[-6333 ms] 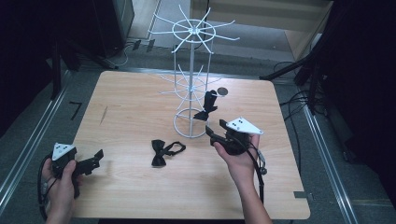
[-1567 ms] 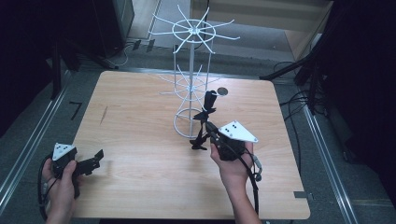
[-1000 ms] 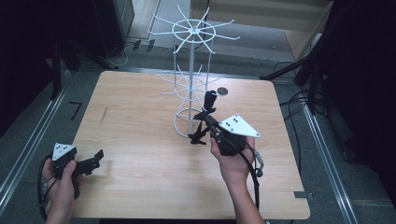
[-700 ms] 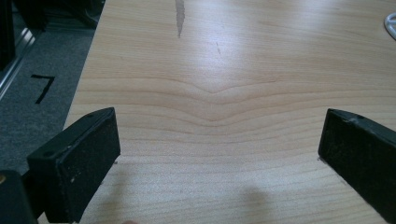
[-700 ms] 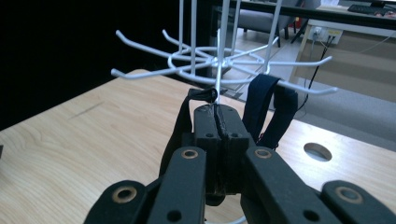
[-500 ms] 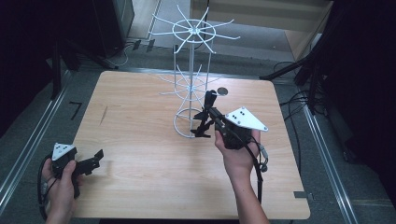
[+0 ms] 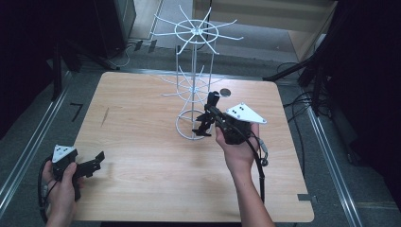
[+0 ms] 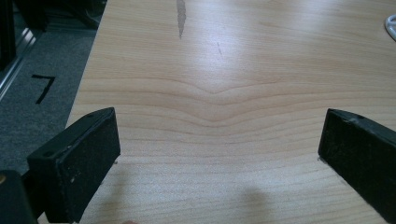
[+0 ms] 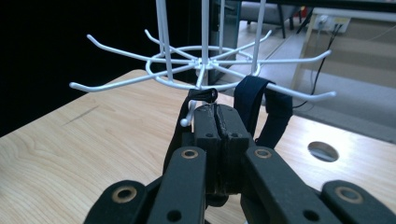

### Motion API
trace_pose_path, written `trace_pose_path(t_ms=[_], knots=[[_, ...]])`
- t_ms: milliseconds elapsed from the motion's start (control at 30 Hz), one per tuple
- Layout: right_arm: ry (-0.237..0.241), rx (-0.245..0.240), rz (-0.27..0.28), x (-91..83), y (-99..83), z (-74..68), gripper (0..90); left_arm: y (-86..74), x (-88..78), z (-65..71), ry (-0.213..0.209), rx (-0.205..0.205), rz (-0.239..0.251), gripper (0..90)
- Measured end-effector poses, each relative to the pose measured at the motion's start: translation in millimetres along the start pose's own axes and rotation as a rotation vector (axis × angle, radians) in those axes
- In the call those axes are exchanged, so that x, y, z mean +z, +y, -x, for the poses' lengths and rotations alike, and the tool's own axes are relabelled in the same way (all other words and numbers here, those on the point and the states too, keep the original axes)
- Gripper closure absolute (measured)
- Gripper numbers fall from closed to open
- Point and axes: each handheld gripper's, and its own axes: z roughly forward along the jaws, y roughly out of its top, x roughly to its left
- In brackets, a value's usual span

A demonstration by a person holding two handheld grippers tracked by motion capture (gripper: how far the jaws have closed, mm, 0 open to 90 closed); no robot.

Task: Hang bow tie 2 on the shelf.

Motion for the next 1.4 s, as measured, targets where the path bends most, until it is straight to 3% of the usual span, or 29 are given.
trace_pose_path(t_ms=[667,867,1067,1167,1300,1400], knots=[[0.017,0.013,-0.017,28.1,-7.4,-0.5,88.0,0.0,0.0,0.0,-0.002,0.001,0.000,0.0],[0.014,0.007,-0.019,25.2,-14.0,0.7,70.2,0.0,0.1,0.1,-0.004,0.001,0.000,0.0],[0.003,0.012,-0.011,17.7,-19.7,6.4,45.3,-0.1,0.2,0.6,-0.001,0.004,0.003,0.0],[-0.025,0.016,-0.018,11.8,-22.5,10.8,32.6,0.0,0.1,0.9,0.000,0.006,0.000,0.0],[-0.033,0.045,-0.035,6.2,-27.9,17.4,16.1,0.0,0.1,1.0,0.000,0.008,0.000,0.0],[-0.039,0.065,-0.042,1.7,-33.4,23.0,13.0,0.0,0.2,1.2,0.002,0.009,0.002,0.0]])
